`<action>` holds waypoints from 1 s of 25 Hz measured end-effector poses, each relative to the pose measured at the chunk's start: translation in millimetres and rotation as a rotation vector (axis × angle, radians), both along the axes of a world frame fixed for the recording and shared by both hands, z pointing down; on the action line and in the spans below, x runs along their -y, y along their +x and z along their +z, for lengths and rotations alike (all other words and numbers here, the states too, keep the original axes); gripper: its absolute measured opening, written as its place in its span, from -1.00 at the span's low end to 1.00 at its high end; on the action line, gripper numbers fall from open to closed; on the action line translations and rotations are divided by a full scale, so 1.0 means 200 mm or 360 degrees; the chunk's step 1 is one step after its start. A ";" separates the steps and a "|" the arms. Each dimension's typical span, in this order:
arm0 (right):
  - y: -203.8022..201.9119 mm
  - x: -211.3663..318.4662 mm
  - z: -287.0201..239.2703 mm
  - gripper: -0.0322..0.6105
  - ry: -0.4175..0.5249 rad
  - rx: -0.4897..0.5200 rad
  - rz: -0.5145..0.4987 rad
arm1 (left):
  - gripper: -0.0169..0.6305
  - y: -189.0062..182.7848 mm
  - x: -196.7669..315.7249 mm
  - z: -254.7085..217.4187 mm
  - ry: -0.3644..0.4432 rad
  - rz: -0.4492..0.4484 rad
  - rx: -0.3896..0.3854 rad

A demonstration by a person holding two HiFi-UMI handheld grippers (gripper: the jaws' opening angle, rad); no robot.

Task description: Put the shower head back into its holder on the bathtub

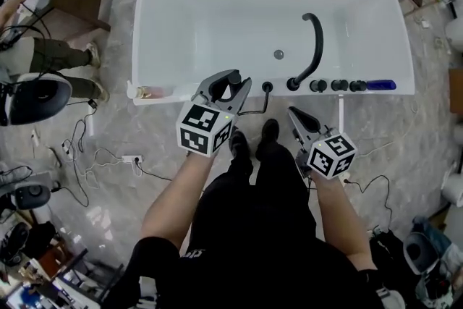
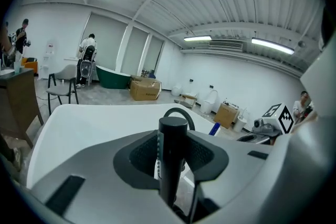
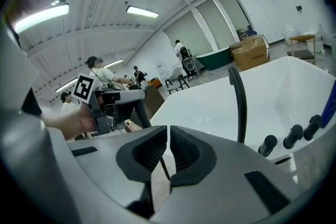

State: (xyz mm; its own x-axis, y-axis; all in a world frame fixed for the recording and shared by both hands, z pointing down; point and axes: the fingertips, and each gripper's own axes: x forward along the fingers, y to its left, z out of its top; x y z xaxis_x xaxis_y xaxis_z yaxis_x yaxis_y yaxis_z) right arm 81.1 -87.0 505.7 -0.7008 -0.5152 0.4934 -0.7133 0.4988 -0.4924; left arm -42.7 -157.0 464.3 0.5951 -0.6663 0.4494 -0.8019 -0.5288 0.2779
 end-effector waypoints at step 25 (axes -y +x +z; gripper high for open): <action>-0.05 0.06 1.55 -0.28 -0.0336 -0.0226 0.0170 | -0.54 0.10 0.15 0.83 -0.0146 0.0094 0.0075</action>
State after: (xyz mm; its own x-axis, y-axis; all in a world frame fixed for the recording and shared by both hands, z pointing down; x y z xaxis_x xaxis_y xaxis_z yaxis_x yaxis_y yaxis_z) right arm 72.0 -99.0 815.5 -0.5640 -0.4578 0.6872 -0.8257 0.3140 -0.4685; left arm -21.8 -186.7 629.4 0.6089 -0.5855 0.5351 -0.7834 -0.5498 0.2899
